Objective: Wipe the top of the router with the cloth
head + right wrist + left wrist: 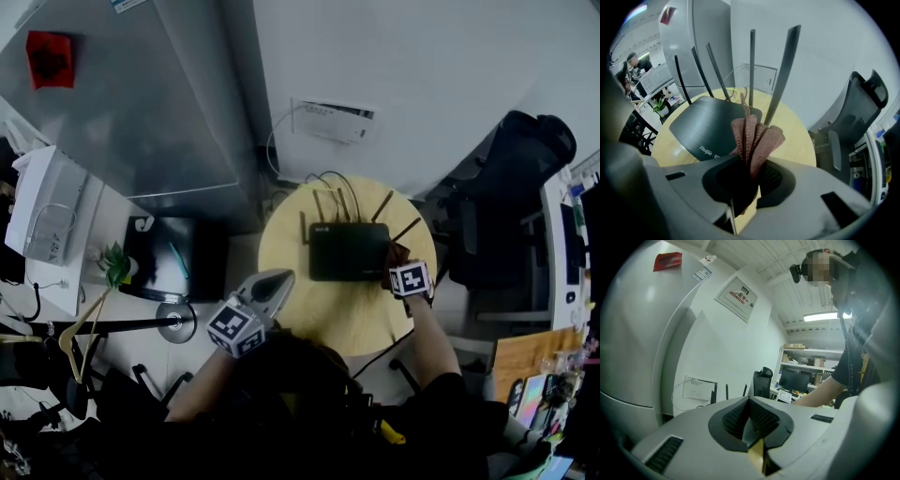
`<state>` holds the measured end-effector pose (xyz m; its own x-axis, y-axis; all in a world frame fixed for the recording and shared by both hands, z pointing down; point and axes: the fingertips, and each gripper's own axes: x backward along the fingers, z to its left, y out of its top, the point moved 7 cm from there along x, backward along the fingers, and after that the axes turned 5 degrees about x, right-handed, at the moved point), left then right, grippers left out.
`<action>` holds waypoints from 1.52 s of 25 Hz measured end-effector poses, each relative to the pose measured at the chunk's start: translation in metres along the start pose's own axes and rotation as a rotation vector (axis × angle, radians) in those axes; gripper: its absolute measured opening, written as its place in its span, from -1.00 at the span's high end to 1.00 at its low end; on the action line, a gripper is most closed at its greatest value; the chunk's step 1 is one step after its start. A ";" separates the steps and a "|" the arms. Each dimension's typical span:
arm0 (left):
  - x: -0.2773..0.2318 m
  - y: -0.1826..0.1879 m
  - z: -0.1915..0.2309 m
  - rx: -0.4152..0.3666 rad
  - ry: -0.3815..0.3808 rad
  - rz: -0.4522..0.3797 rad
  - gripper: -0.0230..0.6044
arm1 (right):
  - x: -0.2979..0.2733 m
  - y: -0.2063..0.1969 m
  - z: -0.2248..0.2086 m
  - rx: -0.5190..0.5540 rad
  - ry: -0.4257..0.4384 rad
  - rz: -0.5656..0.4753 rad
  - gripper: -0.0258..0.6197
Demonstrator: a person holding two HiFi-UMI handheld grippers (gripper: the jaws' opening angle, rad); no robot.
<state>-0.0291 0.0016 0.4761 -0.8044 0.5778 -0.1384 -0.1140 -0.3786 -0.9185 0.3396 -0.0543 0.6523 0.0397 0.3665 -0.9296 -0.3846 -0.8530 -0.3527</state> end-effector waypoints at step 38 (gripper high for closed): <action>0.090 0.001 0.059 0.120 0.296 -0.138 0.94 | -0.017 0.176 0.178 1.215 -0.062 -0.071 0.72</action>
<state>-0.1354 0.0106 0.4843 -0.5743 0.8077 -0.1336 -0.2920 -0.3545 -0.8883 0.1075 -0.1443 0.6253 0.0646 0.4434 -0.8940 -0.9973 0.0610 -0.0418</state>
